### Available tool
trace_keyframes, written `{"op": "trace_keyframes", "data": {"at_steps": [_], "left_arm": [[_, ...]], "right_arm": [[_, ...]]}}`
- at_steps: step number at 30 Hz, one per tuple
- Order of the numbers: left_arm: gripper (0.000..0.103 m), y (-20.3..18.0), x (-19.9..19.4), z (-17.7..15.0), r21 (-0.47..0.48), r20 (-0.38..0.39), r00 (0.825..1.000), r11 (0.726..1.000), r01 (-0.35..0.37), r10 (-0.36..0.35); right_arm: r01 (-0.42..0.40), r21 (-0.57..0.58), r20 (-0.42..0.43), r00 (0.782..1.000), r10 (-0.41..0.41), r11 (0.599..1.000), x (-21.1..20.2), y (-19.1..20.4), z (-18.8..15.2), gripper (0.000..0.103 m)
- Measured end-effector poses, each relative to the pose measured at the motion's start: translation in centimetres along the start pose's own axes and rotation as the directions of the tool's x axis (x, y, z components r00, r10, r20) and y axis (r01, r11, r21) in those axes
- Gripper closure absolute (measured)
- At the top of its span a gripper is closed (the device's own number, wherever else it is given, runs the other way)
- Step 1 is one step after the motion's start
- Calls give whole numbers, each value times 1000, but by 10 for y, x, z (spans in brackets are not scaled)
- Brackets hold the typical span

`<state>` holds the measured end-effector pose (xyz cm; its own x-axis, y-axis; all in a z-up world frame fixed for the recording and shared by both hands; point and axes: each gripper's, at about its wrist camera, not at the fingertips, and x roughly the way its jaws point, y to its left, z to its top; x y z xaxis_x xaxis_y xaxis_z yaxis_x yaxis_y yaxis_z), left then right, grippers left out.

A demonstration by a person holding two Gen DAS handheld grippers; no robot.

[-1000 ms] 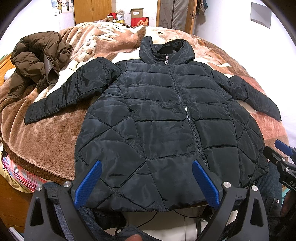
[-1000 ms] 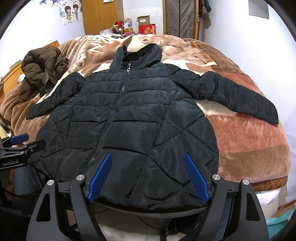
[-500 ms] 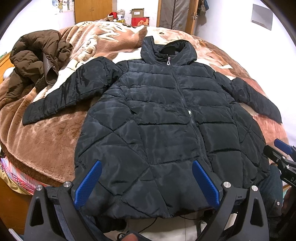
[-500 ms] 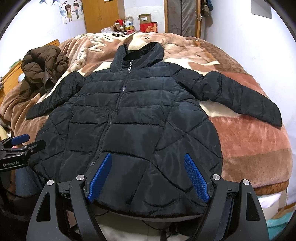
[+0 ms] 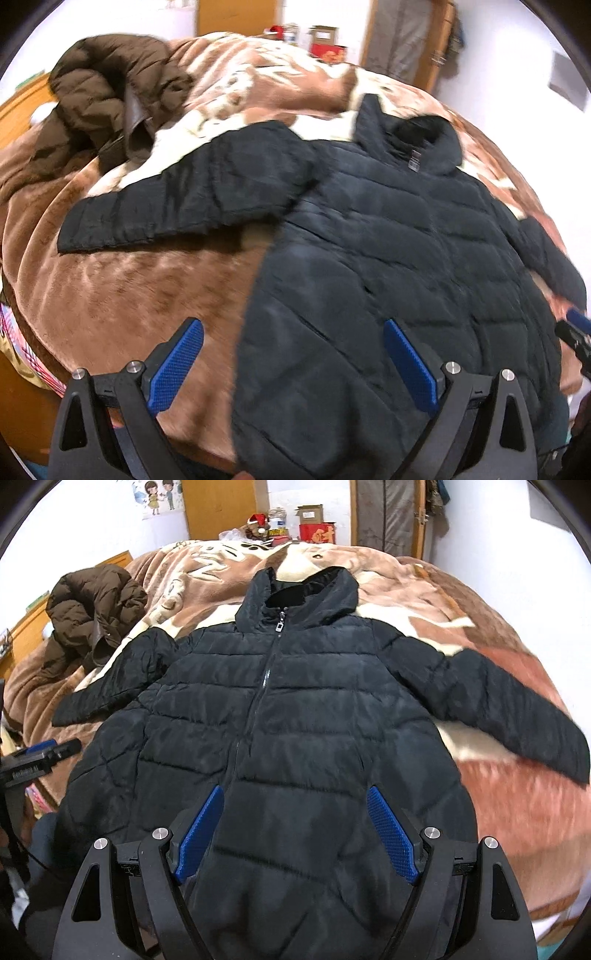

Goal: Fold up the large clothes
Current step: 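Grasp the black jacket sleeve nearest the left tool with the left tool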

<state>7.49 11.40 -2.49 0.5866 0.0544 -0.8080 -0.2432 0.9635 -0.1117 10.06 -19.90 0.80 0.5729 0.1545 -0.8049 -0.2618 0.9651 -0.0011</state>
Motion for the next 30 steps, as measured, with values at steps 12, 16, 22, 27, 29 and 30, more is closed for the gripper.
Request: {"op": "trace_keyframes", "data": {"at_steps": [12,16,22,27,29,30], "left_arm": [[8,124,75,44,-271,-49,993,956,-115,105],[10,165,94,49,-358,-55,984,917,-177,168],[14,215,122,52,-464,-67,979,862,-203,194],[14,234,134,55,-508,-34,979,840,-190,200],[28,237,139,58,-505,-35,976,839,-204,217],[34,238,142,61,-502,-38,975,839,-209,220]], "right_arm": [[-16,-56,-48,999,13,998,64,20,41,23],[-14,-41,-68,998,11,999,82,17,43,23],[20,-16,-108,994,-22,1000,102,3,40,23],[52,3,-125,991,-51,999,112,-8,36,23],[64,12,-133,989,-62,998,115,-12,35,23],[67,15,-136,989,-64,998,115,-13,34,23]]}}
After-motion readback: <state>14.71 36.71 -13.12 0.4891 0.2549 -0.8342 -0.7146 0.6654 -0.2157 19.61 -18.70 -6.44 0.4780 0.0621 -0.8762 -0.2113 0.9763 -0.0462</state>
